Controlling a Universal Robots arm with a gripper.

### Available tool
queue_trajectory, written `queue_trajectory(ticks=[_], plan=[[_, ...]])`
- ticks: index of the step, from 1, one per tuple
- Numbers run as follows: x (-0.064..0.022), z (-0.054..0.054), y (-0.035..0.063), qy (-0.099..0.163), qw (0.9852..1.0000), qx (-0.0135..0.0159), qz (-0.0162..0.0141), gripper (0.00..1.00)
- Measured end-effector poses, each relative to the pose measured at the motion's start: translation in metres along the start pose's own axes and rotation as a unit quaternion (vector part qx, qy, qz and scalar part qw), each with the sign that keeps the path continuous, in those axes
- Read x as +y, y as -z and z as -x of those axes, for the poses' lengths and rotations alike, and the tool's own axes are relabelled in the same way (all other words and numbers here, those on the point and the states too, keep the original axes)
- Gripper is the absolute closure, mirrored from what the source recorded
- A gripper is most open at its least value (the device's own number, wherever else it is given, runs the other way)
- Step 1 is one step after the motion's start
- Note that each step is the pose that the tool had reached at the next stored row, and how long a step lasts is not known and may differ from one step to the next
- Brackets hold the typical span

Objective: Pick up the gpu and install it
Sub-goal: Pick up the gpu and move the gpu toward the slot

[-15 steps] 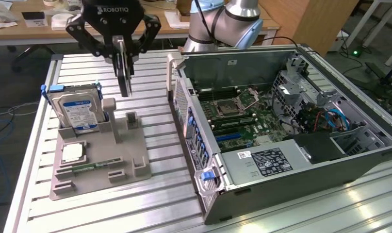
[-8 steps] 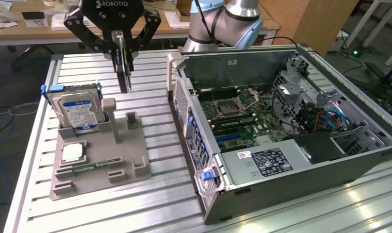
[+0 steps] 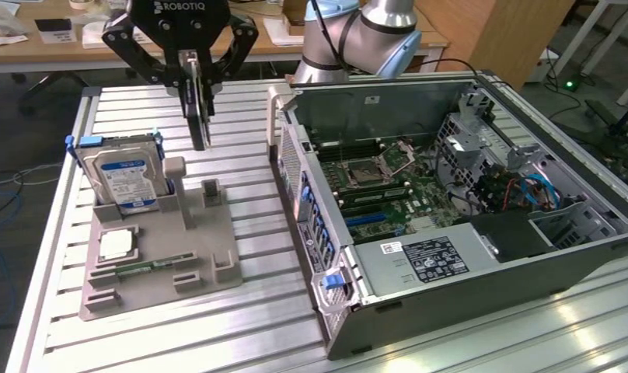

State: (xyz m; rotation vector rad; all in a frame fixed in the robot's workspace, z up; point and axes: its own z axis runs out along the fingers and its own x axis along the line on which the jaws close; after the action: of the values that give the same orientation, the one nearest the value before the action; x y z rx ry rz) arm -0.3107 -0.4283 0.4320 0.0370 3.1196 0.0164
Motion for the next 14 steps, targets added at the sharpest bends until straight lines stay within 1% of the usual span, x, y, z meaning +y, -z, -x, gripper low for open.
queue_trajectory(ticks=[14], plan=[[0.0003, 0.016, -0.0004, 0.000, 1.0000, 0.0000, 0.0000, 0.72]])
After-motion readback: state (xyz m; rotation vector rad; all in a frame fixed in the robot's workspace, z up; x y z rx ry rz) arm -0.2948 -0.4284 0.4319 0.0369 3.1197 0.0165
